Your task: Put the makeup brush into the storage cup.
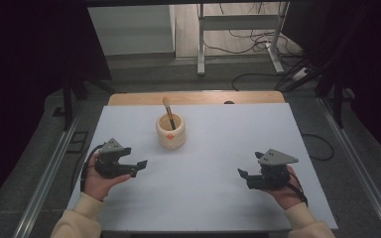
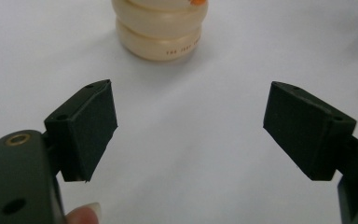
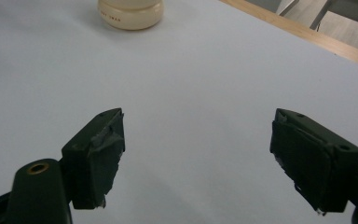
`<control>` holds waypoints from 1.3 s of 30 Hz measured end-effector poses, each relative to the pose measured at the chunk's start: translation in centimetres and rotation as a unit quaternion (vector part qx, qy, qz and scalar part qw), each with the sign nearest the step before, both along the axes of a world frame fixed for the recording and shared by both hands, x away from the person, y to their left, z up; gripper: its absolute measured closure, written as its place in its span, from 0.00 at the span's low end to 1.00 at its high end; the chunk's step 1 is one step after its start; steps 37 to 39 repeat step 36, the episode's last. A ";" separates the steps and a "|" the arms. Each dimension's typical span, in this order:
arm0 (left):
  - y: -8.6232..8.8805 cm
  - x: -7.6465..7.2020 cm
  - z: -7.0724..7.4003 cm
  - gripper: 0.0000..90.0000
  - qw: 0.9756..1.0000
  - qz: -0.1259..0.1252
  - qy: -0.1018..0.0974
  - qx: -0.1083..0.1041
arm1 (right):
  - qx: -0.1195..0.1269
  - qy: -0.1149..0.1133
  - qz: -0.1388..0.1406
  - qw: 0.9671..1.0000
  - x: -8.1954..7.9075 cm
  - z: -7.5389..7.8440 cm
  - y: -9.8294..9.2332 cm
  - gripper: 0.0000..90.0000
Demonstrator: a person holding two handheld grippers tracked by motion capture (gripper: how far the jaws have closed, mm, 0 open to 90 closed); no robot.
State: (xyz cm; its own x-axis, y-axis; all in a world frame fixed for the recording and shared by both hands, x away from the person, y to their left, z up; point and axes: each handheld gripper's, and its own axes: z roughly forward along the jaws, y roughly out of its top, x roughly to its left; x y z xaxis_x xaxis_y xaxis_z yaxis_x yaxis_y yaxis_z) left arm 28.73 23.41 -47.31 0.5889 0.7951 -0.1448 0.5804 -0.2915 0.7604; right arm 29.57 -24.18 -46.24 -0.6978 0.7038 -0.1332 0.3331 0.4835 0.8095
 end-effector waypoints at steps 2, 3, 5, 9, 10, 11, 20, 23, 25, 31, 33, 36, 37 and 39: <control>0.5 -0.5 -0.3 0.20 1.000 0.000 0.003 0.002 | 0.001 0.004 -0.002 1.000 -0.1 0.0 -0.3 0.20; 0.7 -0.8 -0.6 0.20 1.000 0.004 0.006 0.000 | 0.000 0.006 -0.002 1.000 -0.1 0.0 -0.5 0.20; 1.1 -1.4 -1.2 0.20 1.000 0.003 0.011 0.000 | 0.000 0.013 -0.006 1.000 -0.1 -0.2 -1.0 0.19; 1.5 -2.5 -2.2 0.20 1.000 -0.001 0.024 0.020 | -0.003 0.022 -0.013 1.000 0.0 -0.4 -2.2 0.19; 1.7 -2.8 -2.3 0.20 0.999 -0.001 0.025 0.024 | -0.002 0.024 -0.017 1.000 0.0 -0.5 -2.6 0.19; 1.8 -3.0 -2.4 0.20 0.999 -0.001 0.025 0.024 | -0.001 0.027 -0.020 0.999 0.0 -0.5 -2.9 0.19; 2.7 -3.2 -3.0 0.20 0.999 0.003 0.036 0.008 | 0.004 0.050 -0.055 0.997 -0.1 -1.4 -6.1 0.19; 2.6 -3.0 -3.1 0.20 0.999 0.000 0.036 0.010 | -0.001 0.054 -0.053 0.997 0.0 -1.6 -6.1 0.19; 2.5 -3.0 -3.0 0.21 0.999 -0.001 0.035 0.010 | -0.005 0.055 -0.049 0.997 -0.1 -1.6 -5.9 0.19; 2.2 -2.7 -3.0 0.20 0.999 -0.006 0.034 0.012 | -0.011 0.054 -0.048 0.997 -0.1 -1.7 -5.7 0.18; 2.2 -2.6 -3.0 0.20 0.999 -0.006 0.034 0.014 | -0.011 0.054 -0.049 0.997 -0.1 -1.6 -5.8 0.18; 2.2 -2.5 -3.1 0.21 0.999 -0.005 0.036 0.015 | -0.010 0.052 -0.051 0.997 -0.1 -1.7 -5.9 0.18; 2.2 -2.5 -3.1 0.21 0.999 -0.005 0.036 0.015 | -0.010 0.052 -0.051 0.997 -0.1 -1.7 -5.9 0.18; 2.2 -2.5 -3.1 0.21 0.999 -0.005 0.036 0.015 | -0.010 0.052 -0.051 0.997 -0.1 -1.7 -5.9 0.18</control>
